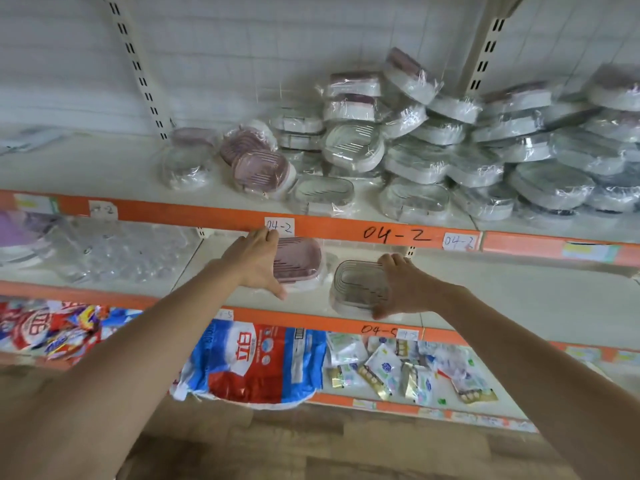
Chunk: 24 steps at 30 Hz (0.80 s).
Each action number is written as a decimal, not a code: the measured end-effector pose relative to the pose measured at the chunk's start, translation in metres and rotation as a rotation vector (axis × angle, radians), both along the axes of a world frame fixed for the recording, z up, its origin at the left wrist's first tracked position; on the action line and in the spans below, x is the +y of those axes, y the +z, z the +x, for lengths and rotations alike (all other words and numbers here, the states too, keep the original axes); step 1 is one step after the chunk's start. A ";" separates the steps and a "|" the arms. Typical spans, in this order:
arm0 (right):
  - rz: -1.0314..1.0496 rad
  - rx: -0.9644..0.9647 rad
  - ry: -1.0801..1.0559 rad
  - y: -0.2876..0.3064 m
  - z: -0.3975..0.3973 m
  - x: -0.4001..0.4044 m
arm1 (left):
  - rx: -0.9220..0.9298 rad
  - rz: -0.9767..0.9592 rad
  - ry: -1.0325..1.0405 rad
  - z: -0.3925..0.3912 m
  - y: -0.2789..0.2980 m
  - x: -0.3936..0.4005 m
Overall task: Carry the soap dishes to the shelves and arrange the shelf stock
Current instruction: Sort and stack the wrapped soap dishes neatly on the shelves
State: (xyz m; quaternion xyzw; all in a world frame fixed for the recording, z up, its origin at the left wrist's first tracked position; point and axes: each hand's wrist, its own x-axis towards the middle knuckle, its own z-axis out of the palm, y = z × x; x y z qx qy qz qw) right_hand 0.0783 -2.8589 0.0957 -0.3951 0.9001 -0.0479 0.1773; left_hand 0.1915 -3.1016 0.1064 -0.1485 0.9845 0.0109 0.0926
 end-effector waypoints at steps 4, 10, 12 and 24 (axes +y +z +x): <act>-0.006 -0.040 -0.032 -0.033 -0.005 -0.013 | -0.073 0.028 -0.011 -0.008 -0.036 -0.014; -0.022 -0.099 -0.094 -0.100 -0.011 -0.037 | -0.168 0.041 0.008 -0.020 -0.109 -0.035; -0.010 -0.129 -0.102 -0.130 -0.011 -0.045 | -0.198 0.046 0.011 -0.024 -0.135 -0.039; -0.179 -0.101 -0.189 -0.276 -0.096 -0.110 | -0.173 0.084 0.126 -0.104 -0.273 -0.097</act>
